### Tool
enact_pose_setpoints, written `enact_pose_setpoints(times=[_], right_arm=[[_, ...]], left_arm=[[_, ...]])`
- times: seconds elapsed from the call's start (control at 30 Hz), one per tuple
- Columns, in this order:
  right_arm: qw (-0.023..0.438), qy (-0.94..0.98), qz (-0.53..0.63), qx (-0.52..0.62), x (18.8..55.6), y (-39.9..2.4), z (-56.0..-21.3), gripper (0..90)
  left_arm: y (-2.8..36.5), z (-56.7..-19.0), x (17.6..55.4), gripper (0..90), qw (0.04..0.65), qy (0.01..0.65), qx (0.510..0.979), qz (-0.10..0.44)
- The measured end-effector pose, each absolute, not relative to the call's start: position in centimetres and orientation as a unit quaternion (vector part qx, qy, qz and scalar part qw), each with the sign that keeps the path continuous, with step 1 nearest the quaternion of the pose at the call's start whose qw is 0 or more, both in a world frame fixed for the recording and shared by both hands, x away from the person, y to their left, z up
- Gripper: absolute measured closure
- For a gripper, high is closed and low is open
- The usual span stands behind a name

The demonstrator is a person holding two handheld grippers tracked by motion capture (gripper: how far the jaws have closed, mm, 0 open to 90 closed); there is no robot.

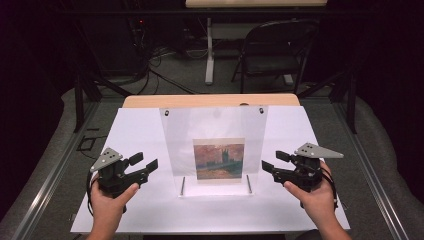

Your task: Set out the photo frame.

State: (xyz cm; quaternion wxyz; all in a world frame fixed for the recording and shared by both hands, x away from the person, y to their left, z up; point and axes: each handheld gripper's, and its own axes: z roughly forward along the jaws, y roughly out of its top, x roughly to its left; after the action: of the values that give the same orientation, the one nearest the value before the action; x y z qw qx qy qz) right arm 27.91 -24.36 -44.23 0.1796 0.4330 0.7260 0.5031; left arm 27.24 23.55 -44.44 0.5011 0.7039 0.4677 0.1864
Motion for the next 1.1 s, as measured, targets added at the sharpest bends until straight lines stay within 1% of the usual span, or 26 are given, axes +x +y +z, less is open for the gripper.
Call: enact_pose_setpoints(times=[0.2, 0.43, 0.83, 1.1], right_arm=[[0.192, 0.718, 0.493, 0.452, 27.6, -25.5, -44.7, 33.8], [0.223, 0.712, 0.472, 0.470, 27.2, -26.4, -46.1, 33.9], [0.234, 0.708, 0.446, 0.495, 26.8, -26.3, -50.0, 34.6], [0.218, 0.711, 0.438, 0.505, 27.0, -26.0, -52.2, 34.6]], left_arm=[[24.9, -45.3, 26.8, 34.8, 0.491, 0.484, 0.695, 0.205], [26.5, -47.4, 26.3, 34.9, 0.480, 0.509, 0.683, 0.210], [27.1, -50.9, 25.7, 35.2, 0.471, 0.536, 0.670, 0.204], [26.8, -52.2, 25.8, 35.8, 0.456, 0.538, 0.679, 0.204]])
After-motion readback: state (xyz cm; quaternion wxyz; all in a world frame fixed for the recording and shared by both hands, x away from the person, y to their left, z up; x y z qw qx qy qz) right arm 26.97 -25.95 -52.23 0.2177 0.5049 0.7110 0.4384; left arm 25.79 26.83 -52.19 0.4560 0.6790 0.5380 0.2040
